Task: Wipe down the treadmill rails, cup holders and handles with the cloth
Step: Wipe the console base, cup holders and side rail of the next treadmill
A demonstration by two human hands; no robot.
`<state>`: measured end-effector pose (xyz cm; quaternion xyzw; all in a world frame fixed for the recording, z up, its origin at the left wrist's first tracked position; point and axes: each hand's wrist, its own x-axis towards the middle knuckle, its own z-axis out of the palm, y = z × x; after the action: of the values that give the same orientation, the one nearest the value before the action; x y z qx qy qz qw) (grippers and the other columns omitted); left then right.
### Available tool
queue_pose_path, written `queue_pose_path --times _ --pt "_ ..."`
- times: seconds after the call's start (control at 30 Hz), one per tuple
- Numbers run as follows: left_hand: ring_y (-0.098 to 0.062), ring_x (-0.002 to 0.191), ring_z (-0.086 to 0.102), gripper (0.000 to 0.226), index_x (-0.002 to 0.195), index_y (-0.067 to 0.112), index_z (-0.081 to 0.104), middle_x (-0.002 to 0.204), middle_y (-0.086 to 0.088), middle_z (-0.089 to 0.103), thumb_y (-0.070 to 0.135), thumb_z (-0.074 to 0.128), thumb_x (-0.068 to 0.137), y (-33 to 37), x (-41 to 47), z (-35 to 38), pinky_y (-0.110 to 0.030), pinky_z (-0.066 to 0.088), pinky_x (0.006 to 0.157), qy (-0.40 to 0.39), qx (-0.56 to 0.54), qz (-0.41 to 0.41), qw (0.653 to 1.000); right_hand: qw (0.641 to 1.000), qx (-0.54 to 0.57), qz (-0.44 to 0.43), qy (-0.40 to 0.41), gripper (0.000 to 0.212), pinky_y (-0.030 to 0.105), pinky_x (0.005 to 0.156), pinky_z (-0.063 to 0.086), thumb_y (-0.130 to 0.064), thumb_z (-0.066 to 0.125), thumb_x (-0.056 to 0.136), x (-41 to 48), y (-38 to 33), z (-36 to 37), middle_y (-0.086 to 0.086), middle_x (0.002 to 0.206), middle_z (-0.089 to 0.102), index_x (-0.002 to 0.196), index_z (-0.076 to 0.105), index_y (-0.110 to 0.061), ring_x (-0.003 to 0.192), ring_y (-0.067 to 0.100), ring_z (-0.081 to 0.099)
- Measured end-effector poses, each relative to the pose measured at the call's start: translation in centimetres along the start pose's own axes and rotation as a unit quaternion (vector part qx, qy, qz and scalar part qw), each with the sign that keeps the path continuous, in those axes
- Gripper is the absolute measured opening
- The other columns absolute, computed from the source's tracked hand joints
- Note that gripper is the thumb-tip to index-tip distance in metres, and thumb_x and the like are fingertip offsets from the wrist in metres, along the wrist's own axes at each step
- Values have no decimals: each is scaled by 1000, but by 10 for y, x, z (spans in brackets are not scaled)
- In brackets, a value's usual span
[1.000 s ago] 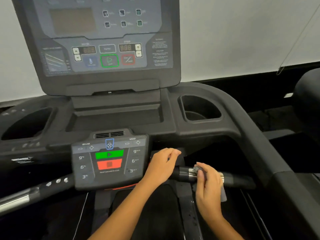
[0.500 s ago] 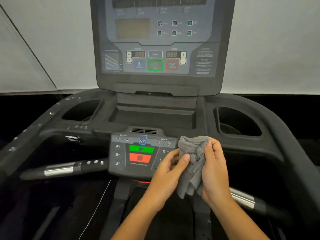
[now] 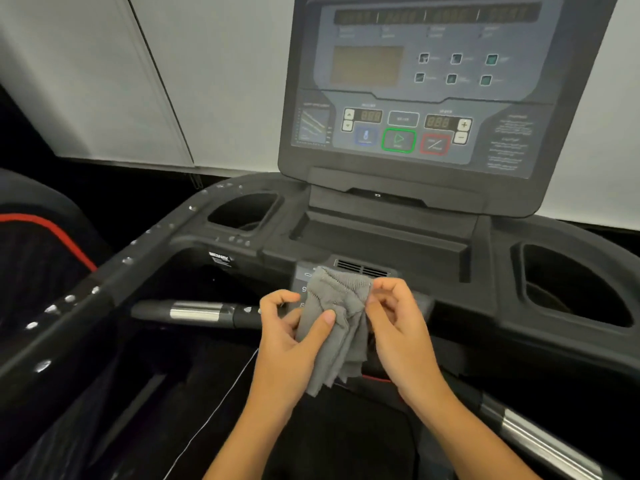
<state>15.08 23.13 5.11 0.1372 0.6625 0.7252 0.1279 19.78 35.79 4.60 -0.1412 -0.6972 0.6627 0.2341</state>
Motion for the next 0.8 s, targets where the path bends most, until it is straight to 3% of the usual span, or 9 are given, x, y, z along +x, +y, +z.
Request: queue_pose_path --times 0.13,0.27,0.43,0.53,0.6,0.7,0.8 --pt "-15 73 69 35 100 25 37 80 1 72 23 62 75 6 21 -29 -28 55 59 42 1 15 999 999 -25 3 -25 14 30 72 55 -10 51 93 22 0 26 0 84 65 95 55 -23 75 13 65" --pt "-19 80 68 35 99 33 40 84 1 70 33 64 73 11 54 -63 -41 56 71 59 44 35 997 999 -45 -17 -7 20 30 72 53 -2 50 91 57 -4 47 3 81 63 93 54 -22 69 8 63" --pt "-10 90 65 31 101 40 40 99 7 61 22 62 86 7 119 -96 -39 56 77 44 132 81 987 993 -108 -28 49 27 36 76 49 0 49 87 122 -1 62 0 78 62 85 54 -26 71 14 60" --pt "-5 98 57 29 99 39 43 104 14 53 20 61 87 -2 162 -101 -33 52 84 5 190 110 976 984 -162 -7 70 23 38 80 48 -6 52 88 160 12 65 1 82 64 83 55 -29 77 18 60" --pt "-4 101 53 24 100 32 48 106 7 54 18 61 87 -11 190 -100 -24 46 90 -24 240 132 962 975 -211 13 65 16 32 78 48 -12 54 89 179 20 68 0 85 64 85 57 -27 81 19 60" --pt "-7 99 48 19 105 20 54 112 -3 52 17 60 87 -23 224 -97 0 33 81 -79 298 139 941 951 -303 50 22 8 19 69 41 -17 52 92 197 28 77 -3 91 61 95 59 -20 84 12 56" --pt "-11 104 45 23 113 13 56 125 -7 43 16 56 90 -36 245 -97 1 29 84 -142 376 157 902 921 -383 73 -2 15 22 83 40 -17 53 91 206 37 84 6 108 60 104 60 -14 96 18 56"
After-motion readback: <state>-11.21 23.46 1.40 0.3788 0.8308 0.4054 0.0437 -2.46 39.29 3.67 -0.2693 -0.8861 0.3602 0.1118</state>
